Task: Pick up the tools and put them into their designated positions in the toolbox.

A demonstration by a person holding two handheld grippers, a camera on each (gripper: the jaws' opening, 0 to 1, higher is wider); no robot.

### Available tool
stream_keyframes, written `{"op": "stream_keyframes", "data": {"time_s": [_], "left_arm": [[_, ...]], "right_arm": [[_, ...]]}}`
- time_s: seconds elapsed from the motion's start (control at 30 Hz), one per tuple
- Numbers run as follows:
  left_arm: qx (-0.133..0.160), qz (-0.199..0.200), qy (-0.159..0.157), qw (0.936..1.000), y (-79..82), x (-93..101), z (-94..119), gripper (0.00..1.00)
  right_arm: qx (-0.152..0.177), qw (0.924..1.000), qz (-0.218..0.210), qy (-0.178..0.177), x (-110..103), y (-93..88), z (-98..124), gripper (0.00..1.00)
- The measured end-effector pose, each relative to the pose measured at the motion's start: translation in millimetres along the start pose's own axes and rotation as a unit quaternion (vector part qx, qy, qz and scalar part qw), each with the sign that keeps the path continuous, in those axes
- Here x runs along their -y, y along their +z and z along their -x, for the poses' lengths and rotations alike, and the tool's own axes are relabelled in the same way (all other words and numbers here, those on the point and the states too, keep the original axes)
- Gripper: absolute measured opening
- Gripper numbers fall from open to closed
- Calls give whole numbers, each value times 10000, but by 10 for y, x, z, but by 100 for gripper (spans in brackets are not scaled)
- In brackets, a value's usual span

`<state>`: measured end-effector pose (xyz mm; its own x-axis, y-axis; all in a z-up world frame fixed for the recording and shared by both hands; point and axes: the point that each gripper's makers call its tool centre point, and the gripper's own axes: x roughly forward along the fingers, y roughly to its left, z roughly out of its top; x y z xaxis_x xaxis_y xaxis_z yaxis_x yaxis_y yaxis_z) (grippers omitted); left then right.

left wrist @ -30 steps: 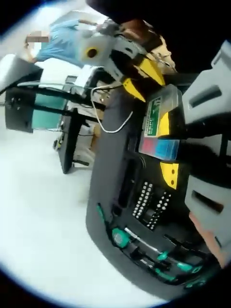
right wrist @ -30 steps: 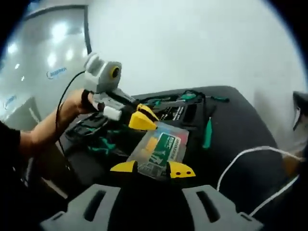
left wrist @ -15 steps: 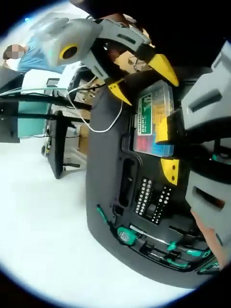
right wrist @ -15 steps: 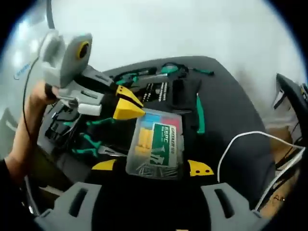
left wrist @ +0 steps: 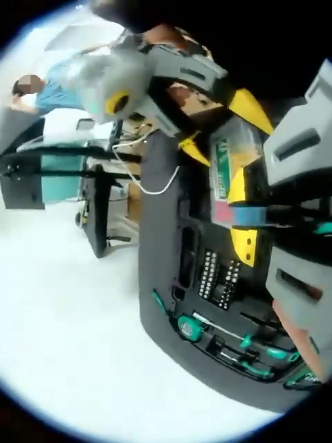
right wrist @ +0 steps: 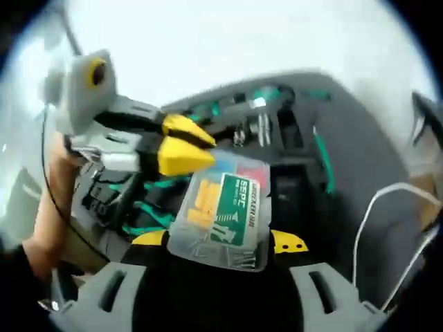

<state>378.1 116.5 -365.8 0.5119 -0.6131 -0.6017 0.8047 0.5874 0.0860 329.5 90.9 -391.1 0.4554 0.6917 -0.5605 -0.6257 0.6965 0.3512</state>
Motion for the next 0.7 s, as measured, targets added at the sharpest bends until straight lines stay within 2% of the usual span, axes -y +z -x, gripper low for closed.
{"op": "stream_keyframes", "data": {"time_s": [0.07, 0.1, 0.13, 0.17, 0.2, 0.23, 0.27, 0.3, 0.37, 0.4, 0.43, 0.5, 0.57, 0.6, 0.63, 0.67, 0.7], "left_arm": [[-32, -41, -42, 10000, -42, 35, 52, 9], [-229, -190, 70, 9995, -146, 3, 81, 9], [-294, -285, 120, 9991, -184, -15, 89, 9], [-589, -527, 222, 9966, -342, -53, 104, 8], [-21, -351, 263, 9990, -213, -40, 95, 8], [-193, -408, 155, 9989, -288, -23, 159, 8], [-109, -205, 120, 9997, -290, -1, 171, 8], [-118, -297, 148, 9994, -299, -24, 198, 8], [-163, -570, 389, 9975, -322, -132, 258, 10], [-274, -752, 512, 9955, -362, -232, 315, 10], [-302, -844, 515, 9946, -389, -276, 350, 11], [-211, -947, 228, 9950, -427, -234, 338, 17], [-98, -726, -163, 9972, -485, -271, 259, 17], [-66, -992, -387, 9943, -508, -255, 218, 17], [92, -1153, -497, 9920, -466, -237, 161, 17], [103, -1139, -551, 9919, -464, -237, 140, 18], [181, -1230, -711, 9897, -438, -233, 107, 17]], "right_arm": [[198, 9994, -18, 287, -106, 8, -2, 51], [280, 9992, 19, 272, -96, 9, -6, 50], [376, 9988, 167, 258, -89, 4, 4, 45], [471, 9980, 392, 129, -30, 21, 19, 37], [505, 9943, 933, 101, -7, 4, 13, 33], [689, 9898, 1221, 245, -43, 18, 22, 33], [673, 9923, 1008, 264, -34, -29, 40, 34], [663, 9925, 979, 302, -26, -48, 58, 34], [781, 9861, 1386, 473, -60, -65, 117, 34], [764, 9871, 1338, 431, -45, -89, 142, 34], [758, 9844, 1521, 450, -52, -114, 171, 34], [886, 9790, 1782, 443, -46, -155, 213, 34], [797, 9794, 1803, 438, -38, -244, 164, 34], [840, 9782, 1849, 427, -25, -247, 135, 34], [1111, 9709, 2091, 353, -16, -177, 110, 34], [1296, 9663, 2206, 286, -13, -133, 101, 34], [1303, 9643, 2290, 271, -13, -138, 79, 34]]}}
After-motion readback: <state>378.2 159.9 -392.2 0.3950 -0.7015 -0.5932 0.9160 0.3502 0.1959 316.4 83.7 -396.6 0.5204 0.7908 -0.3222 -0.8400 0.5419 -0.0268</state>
